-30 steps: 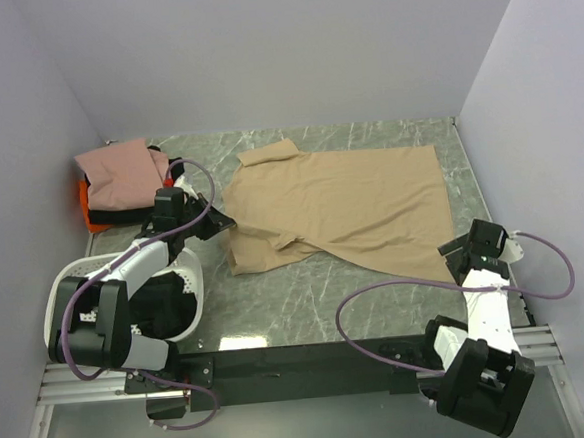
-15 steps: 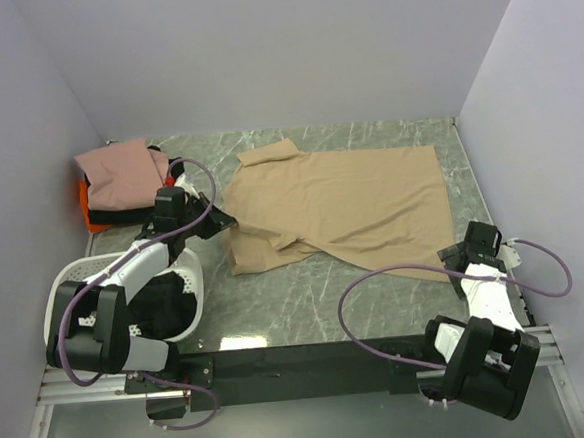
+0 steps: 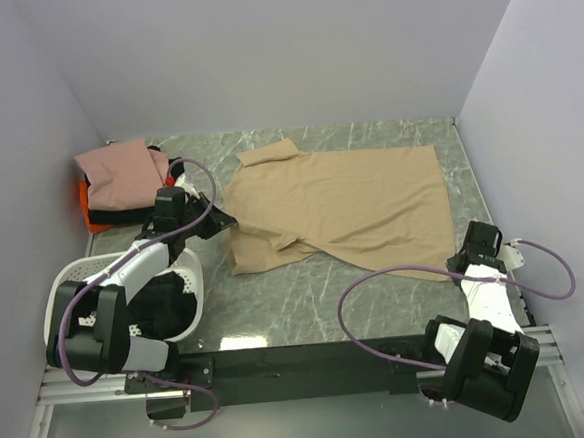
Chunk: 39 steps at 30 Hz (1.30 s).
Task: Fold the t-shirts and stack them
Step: Fold the tshirt
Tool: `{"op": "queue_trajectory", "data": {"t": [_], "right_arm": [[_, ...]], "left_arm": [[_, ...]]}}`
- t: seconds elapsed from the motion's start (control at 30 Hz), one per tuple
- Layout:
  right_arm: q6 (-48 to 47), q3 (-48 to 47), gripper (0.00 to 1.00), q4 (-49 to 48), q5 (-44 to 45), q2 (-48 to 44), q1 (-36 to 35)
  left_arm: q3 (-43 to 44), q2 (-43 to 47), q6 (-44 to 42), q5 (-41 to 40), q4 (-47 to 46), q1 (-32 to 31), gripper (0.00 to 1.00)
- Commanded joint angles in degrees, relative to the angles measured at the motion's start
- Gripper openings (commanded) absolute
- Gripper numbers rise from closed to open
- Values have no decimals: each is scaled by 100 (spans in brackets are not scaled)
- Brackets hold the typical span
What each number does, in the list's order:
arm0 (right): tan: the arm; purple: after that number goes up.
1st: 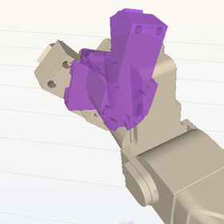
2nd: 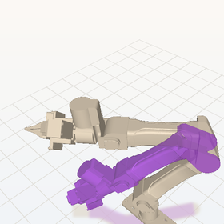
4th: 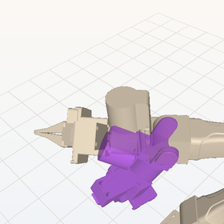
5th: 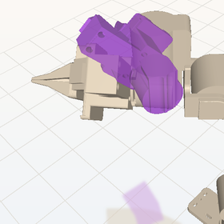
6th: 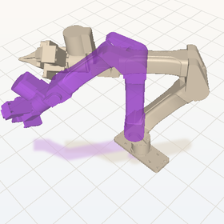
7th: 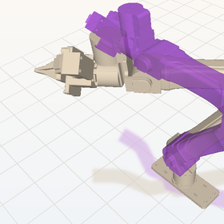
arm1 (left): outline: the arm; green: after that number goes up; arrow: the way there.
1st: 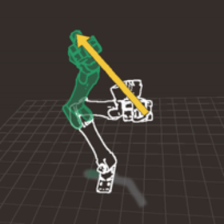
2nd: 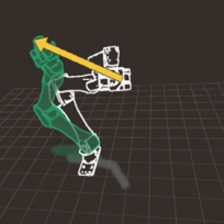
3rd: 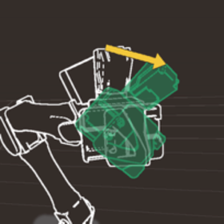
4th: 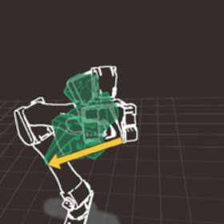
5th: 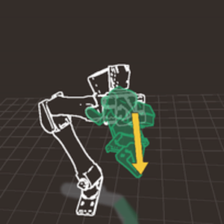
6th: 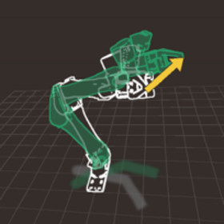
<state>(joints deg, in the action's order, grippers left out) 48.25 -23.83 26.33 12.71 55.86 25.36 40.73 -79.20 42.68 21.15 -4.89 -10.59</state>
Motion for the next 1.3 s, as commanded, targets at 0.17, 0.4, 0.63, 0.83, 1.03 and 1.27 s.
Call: {"op": "queue_trajectory", "data": {"t": [0.17,0.4,0.63,0.83,1.03,1.27], "right_arm": [[-193,-165,3,-163,56,-153,-14],[-395,-428,0,214,38,-654,-14],[-817,-815,0,443,57,-1418,-14],[-1186,-877,0,329,-322,-1990,-14],[-1520,-1088,0,513,-155,-2526,-14],[-1502,-1228,0,663,-278,-3019,-14]], "left_arm": [[14,194,-110,12,-118,-13,1],[-4,177,-110,30,-135,-13,1],[-21,194,-58,-49,-127,-74,1],[-91,598,135,-172,66,-321,1],[-486,1915,496,-497,471,-611,0],[-751,3287,645,-665,1490,-620,1]]}}
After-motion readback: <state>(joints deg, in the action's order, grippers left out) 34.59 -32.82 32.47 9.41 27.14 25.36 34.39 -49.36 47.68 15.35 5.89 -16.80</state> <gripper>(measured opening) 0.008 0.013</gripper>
